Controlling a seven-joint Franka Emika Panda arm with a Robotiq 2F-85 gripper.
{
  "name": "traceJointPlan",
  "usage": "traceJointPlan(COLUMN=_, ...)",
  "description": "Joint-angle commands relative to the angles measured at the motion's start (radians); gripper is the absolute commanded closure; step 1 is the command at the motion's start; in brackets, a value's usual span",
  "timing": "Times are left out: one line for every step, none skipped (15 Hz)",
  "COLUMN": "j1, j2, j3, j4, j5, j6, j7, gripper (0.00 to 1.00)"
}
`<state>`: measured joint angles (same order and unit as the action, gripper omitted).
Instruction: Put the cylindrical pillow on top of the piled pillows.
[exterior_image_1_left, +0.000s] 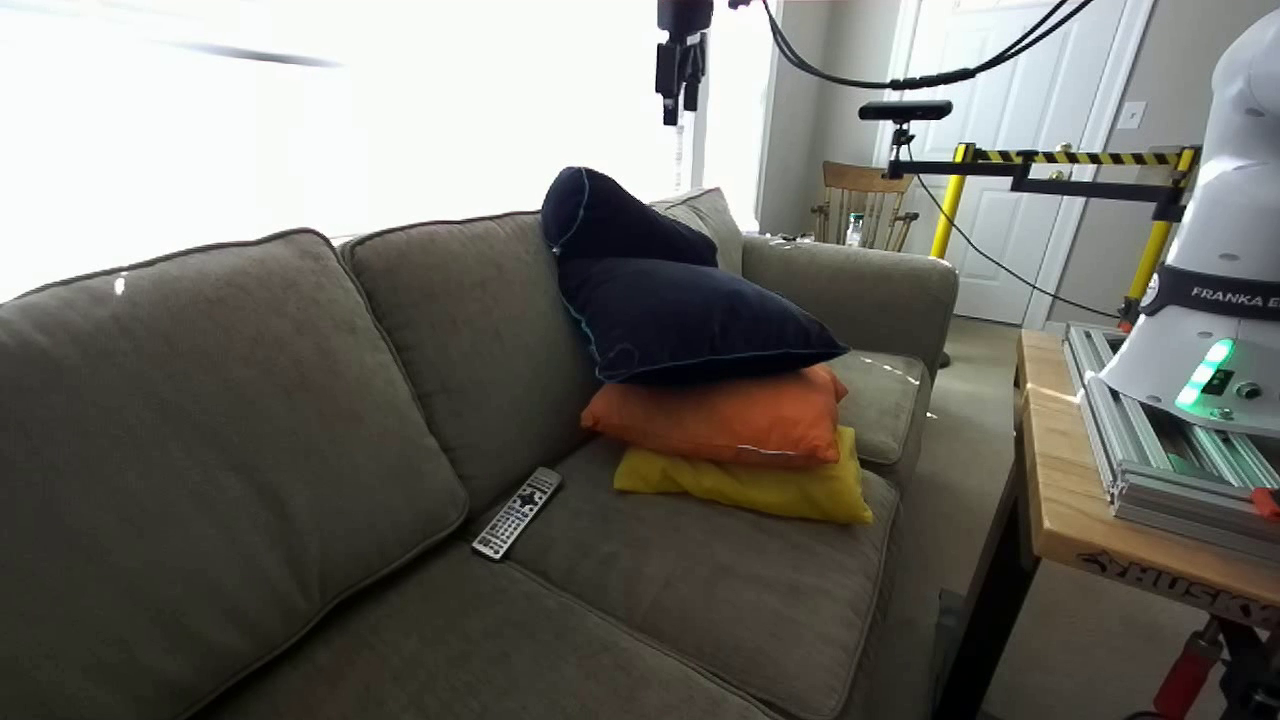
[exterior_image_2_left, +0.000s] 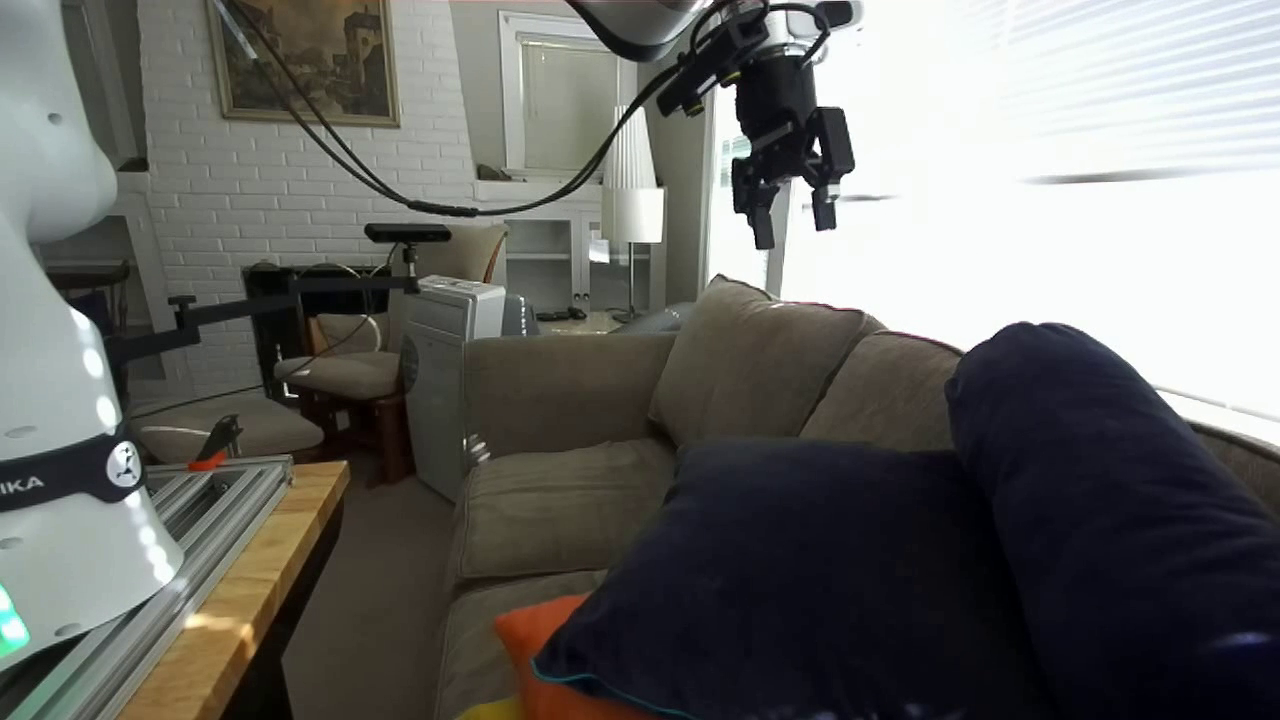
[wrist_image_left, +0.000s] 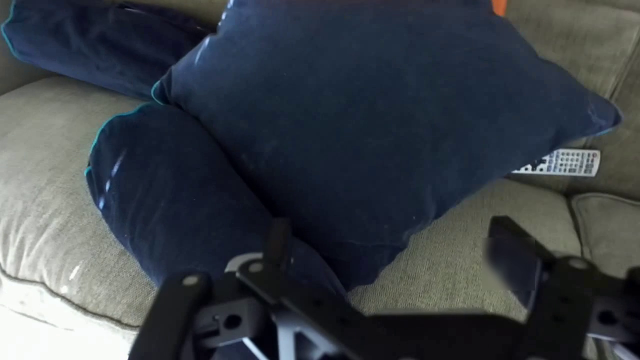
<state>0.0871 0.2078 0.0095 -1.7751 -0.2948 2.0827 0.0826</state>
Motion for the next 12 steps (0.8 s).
traceJointPlan(j1=-0.012, j2=-0.058, j3=0.002, j4=-0.080, j5=0.061, j6=0.098, j7=0.105, gripper=0.00)
traceJointPlan(j1=-0.010, j2=-0.063, j3=-0.001, j4=-0.089, j5=0.054, j6=0.118, j7=0.131, gripper=0.00)
traceJointPlan(j1=-0.009, j2=-0.066, j3=-0.003, j4=-0.095, j5=0.050, j6=0.123, j7=0.157, gripper=0.00)
traceJointPlan(j1=-0.008, j2=-0.064, j3=-0.005, j4=-0.092, j5=0.046, j6=0.121, j7=0.181, gripper=0.00)
traceJointPlan(j1=-0.006, j2=-0.057, j3=-0.008, j4=-0.080, j5=0.041, j6=0.096, j7=0.218, gripper=0.00)
traceJointPlan(j1=-0.004, j2=-0.052, j3=-0.010, j4=-0.073, j5=0.034, j6=0.077, j7=0.245, gripper=0.00)
traceJointPlan(j1=-0.005, j2=-0.032, j3=-0.005, j4=-0.051, j5=0.027, j6=0.087, j7=0.192, gripper=0.00)
traceJointPlan(j1=-0.005, j2=-0.032, j3=-0.007, j4=-0.053, j5=0.027, j6=0.086, j7=0.210, gripper=0.00)
traceJointPlan(j1=-0.005, j2=-0.032, j3=-0.008, j4=-0.053, j5=0.027, j6=0.086, j7=0.219, gripper=0.00)
traceJointPlan(j1=-0.005, j2=-0.032, j3=-0.008, j4=-0.053, j5=0.027, j6=0.086, j7=0.224, gripper=0.00)
traceJointPlan(j1=-0.005, j2=-0.032, j3=-0.009, j4=-0.053, j5=0.027, j6=0.086, j7=0.226, gripper=0.00)
traceJointPlan(j1=-0.005, j2=-0.032, j3=-0.009, j4=-0.053, j5=0.027, j6=0.086, j7=0.228, gripper=0.00)
